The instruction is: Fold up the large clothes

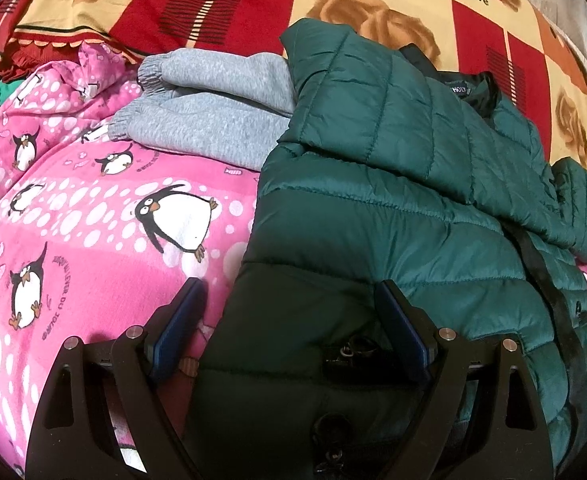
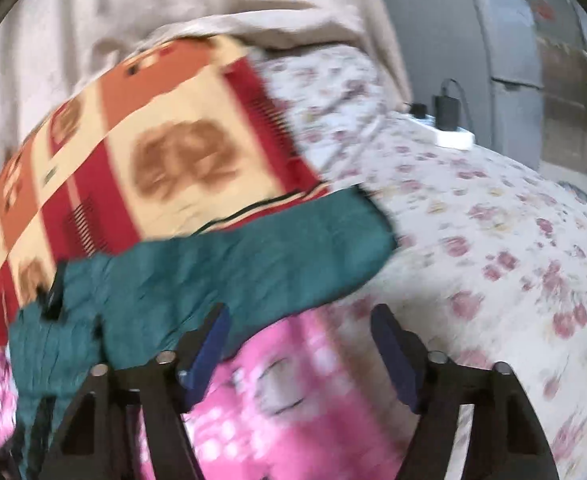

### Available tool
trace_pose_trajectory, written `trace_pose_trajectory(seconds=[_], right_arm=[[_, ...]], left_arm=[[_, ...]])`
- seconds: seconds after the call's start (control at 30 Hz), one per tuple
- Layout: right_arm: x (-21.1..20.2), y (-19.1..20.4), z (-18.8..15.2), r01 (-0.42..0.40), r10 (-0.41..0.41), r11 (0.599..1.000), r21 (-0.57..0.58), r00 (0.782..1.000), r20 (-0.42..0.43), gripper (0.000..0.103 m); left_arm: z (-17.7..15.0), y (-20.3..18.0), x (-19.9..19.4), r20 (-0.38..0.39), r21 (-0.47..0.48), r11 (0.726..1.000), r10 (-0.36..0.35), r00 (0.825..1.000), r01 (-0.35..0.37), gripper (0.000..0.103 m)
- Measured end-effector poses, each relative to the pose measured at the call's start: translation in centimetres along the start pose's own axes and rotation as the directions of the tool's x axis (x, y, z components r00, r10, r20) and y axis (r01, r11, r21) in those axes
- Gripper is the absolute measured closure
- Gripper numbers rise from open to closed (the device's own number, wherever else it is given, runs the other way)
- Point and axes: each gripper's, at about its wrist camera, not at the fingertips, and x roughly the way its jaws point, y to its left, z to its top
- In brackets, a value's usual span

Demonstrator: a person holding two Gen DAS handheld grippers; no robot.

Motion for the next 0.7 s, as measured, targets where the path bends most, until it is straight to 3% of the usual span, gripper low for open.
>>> trace_pose_trajectory(seconds=[0.13,0.23,0.27,0.4,0.5,0.57,0.7], right_arm=[[3.8,-3.7,1.8,-0.047,0.052,0.989,0.142,0.998,-0.03,0.035],[6.8,-6.3,2.1,-0.095,0.113,0.951,0.296,0.993,-0.043,0.034],[7.4,-6.7,2.1,-0.106,0.119,0.943,0.316,0.993,-0.023,0.04],[9.7,-5.9,3.6,-0.146,0.155,0.944,0.294,0.988,-0.006,0.04],[10.7,-5.5,3.9,-0.101,0.113,0.96,0.26,0.993,-0.034,0.058],[10.6,-6.1,3.6,-0.102,0.117,0.95,0.296,0.992,-0.036,0.085],[7.6,-4.3,3.5,-0.095,0.089,0.972,0.214,0.995,0.038,0.088]], left_arm=[[0.0,-0.1,0.0,0.0,0.002,1.0,0.006,1.0,-0.006,0.015],[0.1,-0.3,0.1,0.003,0.006,1.0,0.017,1.0,-0.017,0.015],[0.0,-0.3,0.1,0.003,0.006,1.0,0.018,1.0,-0.018,0.015],[0.1,-0.4,0.2,0.005,0.008,1.0,0.026,1.0,-0.026,0.014],[0.1,-0.4,0.3,0.006,0.009,1.0,0.027,1.0,-0.028,0.014],[0.1,-0.5,0.3,0.006,0.009,1.0,0.027,1.0,-0.027,0.014],[0.1,-0.4,0.3,0.006,0.01,1.0,0.028,1.0,-0.028,0.014]])
